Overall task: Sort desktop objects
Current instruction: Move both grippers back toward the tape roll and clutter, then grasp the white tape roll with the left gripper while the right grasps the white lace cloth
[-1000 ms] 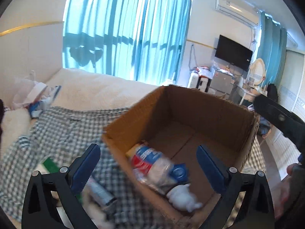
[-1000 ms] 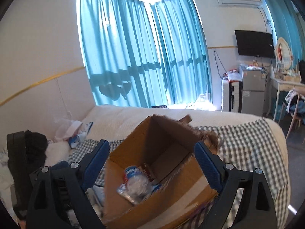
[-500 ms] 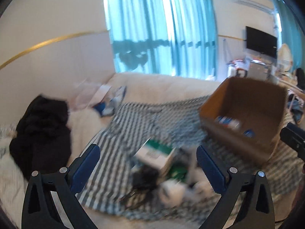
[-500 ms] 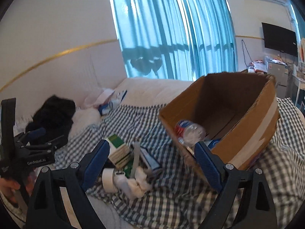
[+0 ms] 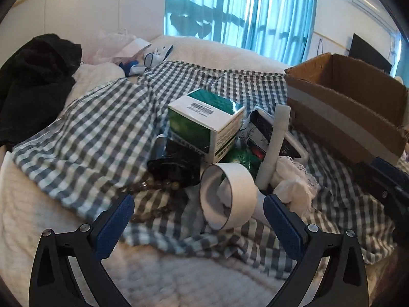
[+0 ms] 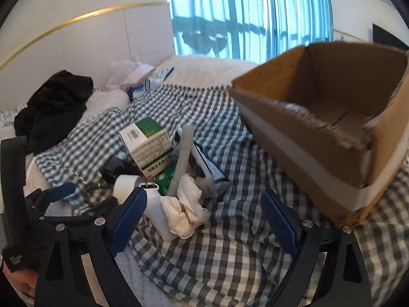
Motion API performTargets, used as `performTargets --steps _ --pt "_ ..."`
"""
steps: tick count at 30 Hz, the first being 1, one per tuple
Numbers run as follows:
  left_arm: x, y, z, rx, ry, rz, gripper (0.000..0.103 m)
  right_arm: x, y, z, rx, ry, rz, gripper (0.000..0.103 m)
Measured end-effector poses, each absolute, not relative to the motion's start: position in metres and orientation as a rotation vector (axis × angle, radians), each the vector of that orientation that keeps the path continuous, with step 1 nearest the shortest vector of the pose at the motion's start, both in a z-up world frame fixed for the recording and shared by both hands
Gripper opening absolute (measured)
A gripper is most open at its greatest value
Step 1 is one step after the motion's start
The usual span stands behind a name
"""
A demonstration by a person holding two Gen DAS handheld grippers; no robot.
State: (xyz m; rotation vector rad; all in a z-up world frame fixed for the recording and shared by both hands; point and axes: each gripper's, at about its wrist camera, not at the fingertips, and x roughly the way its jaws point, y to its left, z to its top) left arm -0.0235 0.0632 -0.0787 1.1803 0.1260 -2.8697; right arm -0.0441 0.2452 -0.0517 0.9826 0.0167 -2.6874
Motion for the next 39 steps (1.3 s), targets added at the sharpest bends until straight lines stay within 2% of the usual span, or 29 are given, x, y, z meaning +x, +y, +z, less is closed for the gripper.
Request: performTargets --steps 8,10,11,14,17,30,34,36,39 --pt "-0.044 0.081 -0.1 1.24 0.044 -2.873 0.103 -0.058 0.241 -0.066 1.007 0.025 -2.644 0.091" --pt "-0.047 0.083 -0.103 1.241 0.015 -2.88 0.1 -0.059 0.241 -0.067 1.004 0.026 -2.645 0.091" --pt "-0.049 0.084 -0.105 1.255 0.006 -2.883 0.091 -0.06 0.241 -0.067 1.004 0.024 -2.646 0.091" --pt "-0.058 0.088 -0.113 1.354 -0.034 -2.876 0.055 -0.061 0.243 -0.068 1.012 0.013 -2.646 0.091" --pt "-0.057 0.084 -0.113 1.416 0.038 -2.896 0.031 -0.062 0.242 -0.069 1.015 0.02 -2.647 0.091" --pt "-0.035 0.066 -0.095 1.383 0.159 -2.89 0.03 -0.076 0.216 -0.1 1.1 0.131 -2.555 0.088" --pt "-0.027 0.068 -0.09 1.356 0.127 -2.899 0.03 -0.083 0.216 -0.108 1.148 0.142 -2.53 0.074" --pt "-0.03 0.067 -0.091 1.359 0.128 -2.899 0.03 -0.086 0.217 -0.11 1.17 0.135 -2.517 0.055" --pt "-0.032 0.065 -0.093 1.373 0.154 -2.89 0.03 -0.088 0.217 -0.111 1.19 0.135 -2.496 0.039"
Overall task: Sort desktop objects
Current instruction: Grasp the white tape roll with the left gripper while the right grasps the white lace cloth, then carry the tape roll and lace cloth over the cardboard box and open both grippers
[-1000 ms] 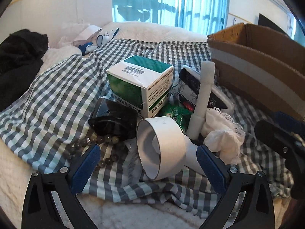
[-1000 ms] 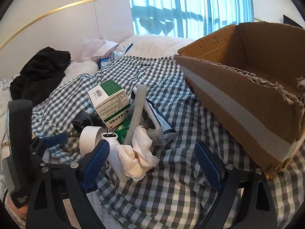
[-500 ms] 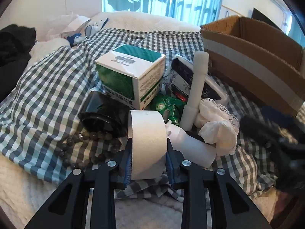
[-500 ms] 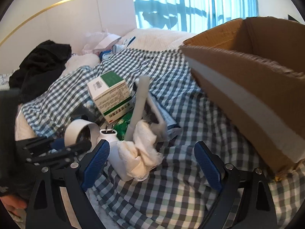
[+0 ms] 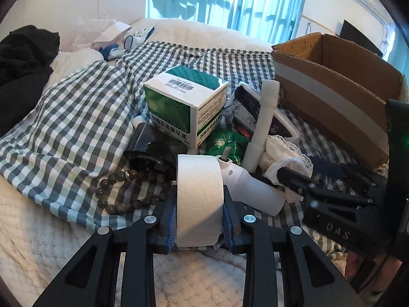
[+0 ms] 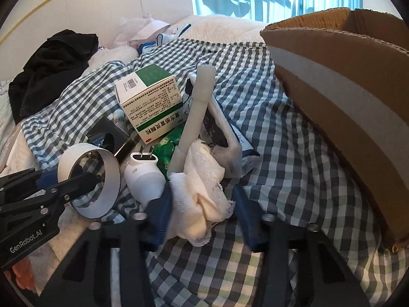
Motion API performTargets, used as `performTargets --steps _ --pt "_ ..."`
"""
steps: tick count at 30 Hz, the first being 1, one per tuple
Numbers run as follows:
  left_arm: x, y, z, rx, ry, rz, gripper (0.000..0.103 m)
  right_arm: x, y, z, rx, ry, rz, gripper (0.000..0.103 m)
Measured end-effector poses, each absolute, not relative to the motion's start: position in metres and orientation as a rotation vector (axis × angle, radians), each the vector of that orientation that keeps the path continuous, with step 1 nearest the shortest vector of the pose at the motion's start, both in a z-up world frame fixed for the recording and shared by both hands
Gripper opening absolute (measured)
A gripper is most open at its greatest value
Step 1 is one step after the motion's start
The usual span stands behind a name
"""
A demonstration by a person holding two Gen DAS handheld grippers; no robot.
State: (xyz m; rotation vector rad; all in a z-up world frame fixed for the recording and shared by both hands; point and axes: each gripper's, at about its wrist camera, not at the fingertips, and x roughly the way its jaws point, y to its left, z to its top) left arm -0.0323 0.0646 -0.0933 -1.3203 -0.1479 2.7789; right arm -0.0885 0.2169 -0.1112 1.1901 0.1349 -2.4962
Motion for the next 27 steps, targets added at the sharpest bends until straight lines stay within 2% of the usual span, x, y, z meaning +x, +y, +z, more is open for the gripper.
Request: performTargets --steps 3,9,14,27 --pt "-0.034 0.061 -0.095 -1.336 -0.183 2.773 0.03 -0.087 0.214 -0.11 1.197 0.158 -2.489 0.027" --pt "-0.034 0.058 -0.094 -1.335 -0.212 2.792 0.03 -0.082 0.212 -0.103 1.191 0.201 -2.503 0.016" --pt "-0.031 0.056 -0.092 -1.313 -0.225 2.818 0.03 -0.074 0.218 -0.075 1.103 0.228 -2.559 0.014" --pt "-0.012 0.058 -0.071 -1.233 -0.242 2.918 0.03 -0.054 0.238 -0.008 0.905 0.107 -2.626 0.014"
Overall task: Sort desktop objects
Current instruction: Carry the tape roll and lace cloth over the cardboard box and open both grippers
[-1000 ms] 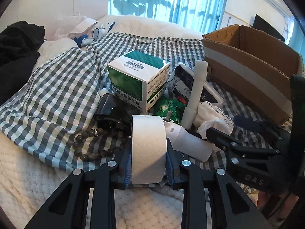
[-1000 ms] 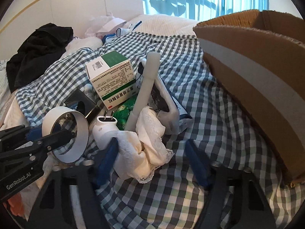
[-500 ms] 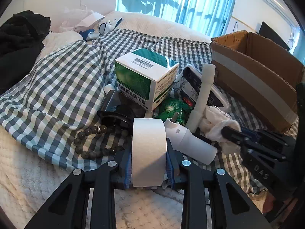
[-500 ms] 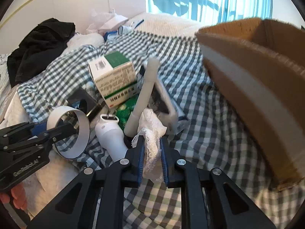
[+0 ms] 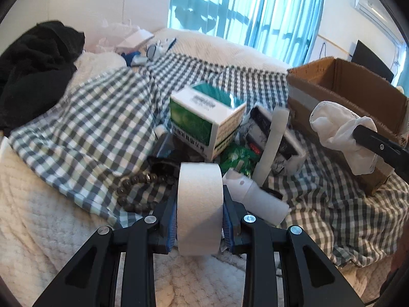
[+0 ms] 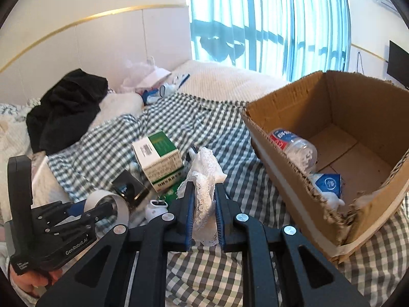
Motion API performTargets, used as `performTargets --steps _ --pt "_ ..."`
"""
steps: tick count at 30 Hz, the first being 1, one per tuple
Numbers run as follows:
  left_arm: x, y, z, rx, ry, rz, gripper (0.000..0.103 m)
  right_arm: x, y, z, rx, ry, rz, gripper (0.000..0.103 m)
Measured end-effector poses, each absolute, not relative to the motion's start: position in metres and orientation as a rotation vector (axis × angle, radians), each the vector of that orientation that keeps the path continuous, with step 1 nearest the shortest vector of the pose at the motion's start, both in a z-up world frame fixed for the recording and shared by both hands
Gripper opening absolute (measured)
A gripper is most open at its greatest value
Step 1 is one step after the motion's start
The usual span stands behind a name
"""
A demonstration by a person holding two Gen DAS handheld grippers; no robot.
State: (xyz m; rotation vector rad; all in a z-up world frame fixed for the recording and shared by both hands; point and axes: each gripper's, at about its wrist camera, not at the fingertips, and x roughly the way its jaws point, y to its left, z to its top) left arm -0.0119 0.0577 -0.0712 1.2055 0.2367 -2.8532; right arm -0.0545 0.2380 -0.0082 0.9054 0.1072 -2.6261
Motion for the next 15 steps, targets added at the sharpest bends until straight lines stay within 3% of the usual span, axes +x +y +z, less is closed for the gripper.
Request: performTargets --steps 15 --pt "-0.011 0.09 -0.026 1.107 0.225 -2.918 0.03 -0.04 0.272 0.038 0.765 -0.014 -2.657 0.014"
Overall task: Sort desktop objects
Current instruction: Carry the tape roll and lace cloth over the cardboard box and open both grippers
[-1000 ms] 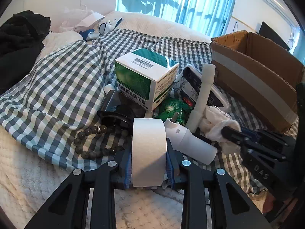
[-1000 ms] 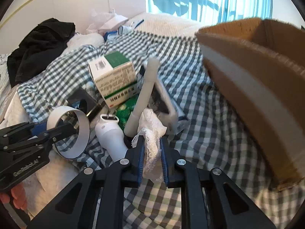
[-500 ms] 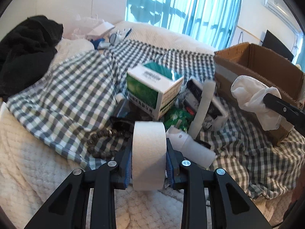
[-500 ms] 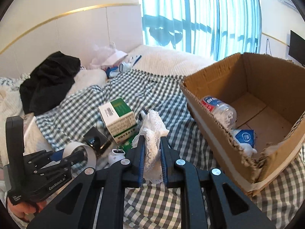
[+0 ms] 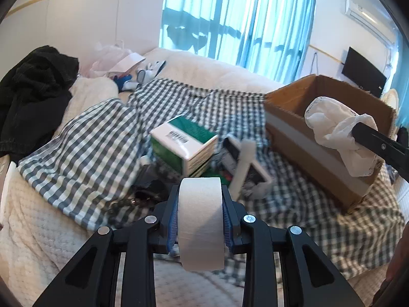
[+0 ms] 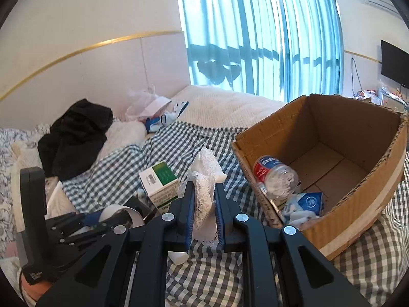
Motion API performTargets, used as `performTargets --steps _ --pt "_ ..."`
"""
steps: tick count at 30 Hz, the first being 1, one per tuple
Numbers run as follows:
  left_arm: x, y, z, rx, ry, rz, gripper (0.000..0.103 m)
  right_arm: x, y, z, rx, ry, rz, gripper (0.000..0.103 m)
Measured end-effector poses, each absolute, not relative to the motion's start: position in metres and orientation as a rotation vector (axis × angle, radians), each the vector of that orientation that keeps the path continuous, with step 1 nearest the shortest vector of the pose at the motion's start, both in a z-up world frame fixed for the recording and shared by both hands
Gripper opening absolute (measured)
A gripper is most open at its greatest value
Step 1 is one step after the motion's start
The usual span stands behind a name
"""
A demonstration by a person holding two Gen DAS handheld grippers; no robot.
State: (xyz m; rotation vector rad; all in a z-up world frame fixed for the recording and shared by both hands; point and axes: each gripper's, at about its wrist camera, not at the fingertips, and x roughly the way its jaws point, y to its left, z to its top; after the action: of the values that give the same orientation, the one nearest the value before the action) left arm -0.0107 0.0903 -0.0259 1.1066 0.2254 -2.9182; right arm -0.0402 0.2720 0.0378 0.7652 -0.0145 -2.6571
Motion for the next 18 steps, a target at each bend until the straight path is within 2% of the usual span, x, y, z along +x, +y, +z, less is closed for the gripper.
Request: performTargets --steps 9,18 --pt "-0.025 0.122 0.007 1.072 0.2 -2.994 0.03 -0.04 0.302 0.073 0.683 -0.037 -2.701 0.014" --pt "-0.053 0.166 0.053 0.974 0.189 -3.104 0.03 -0.06 0.343 0.081 0.709 -0.123 -2.763 0.014"
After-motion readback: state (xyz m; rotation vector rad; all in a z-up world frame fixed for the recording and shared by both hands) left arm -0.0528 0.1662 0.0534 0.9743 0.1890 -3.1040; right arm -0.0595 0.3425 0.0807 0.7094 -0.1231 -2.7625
